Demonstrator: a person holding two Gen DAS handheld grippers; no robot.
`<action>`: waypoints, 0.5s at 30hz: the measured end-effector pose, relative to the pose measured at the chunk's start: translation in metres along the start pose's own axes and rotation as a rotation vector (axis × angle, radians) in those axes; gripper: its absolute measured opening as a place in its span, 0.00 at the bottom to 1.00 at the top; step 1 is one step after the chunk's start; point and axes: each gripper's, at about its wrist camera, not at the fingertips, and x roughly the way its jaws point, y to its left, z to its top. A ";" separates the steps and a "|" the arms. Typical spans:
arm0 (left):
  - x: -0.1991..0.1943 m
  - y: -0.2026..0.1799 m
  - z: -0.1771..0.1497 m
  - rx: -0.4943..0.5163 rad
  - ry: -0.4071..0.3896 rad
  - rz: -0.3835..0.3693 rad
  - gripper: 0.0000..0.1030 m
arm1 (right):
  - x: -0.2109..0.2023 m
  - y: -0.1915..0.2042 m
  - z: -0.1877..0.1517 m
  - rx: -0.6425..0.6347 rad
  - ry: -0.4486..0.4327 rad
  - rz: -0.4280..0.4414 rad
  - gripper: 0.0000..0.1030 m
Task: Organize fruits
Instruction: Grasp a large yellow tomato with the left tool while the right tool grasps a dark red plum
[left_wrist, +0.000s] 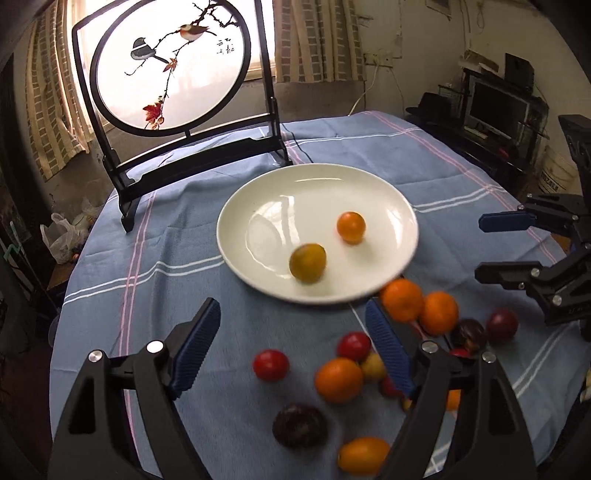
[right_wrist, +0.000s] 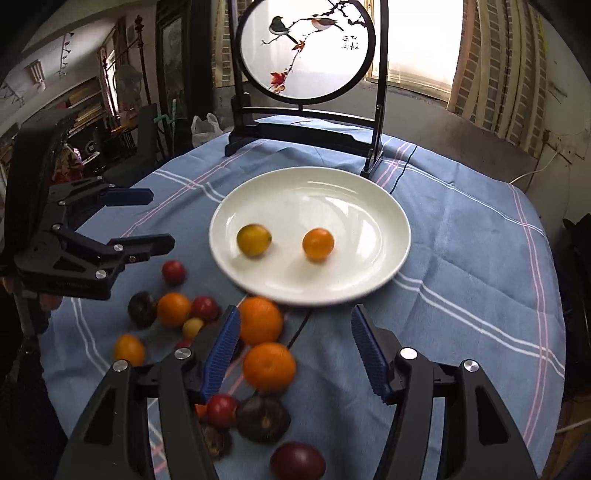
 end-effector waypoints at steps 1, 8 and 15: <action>-0.008 -0.003 -0.010 0.008 -0.004 -0.012 0.78 | -0.006 0.002 -0.011 -0.008 0.006 0.000 0.61; -0.036 -0.013 -0.068 0.015 0.020 -0.072 0.78 | -0.008 -0.001 -0.072 0.008 0.102 -0.058 0.61; -0.024 -0.028 -0.093 0.027 0.087 -0.105 0.78 | 0.015 -0.003 -0.081 0.012 0.147 -0.046 0.53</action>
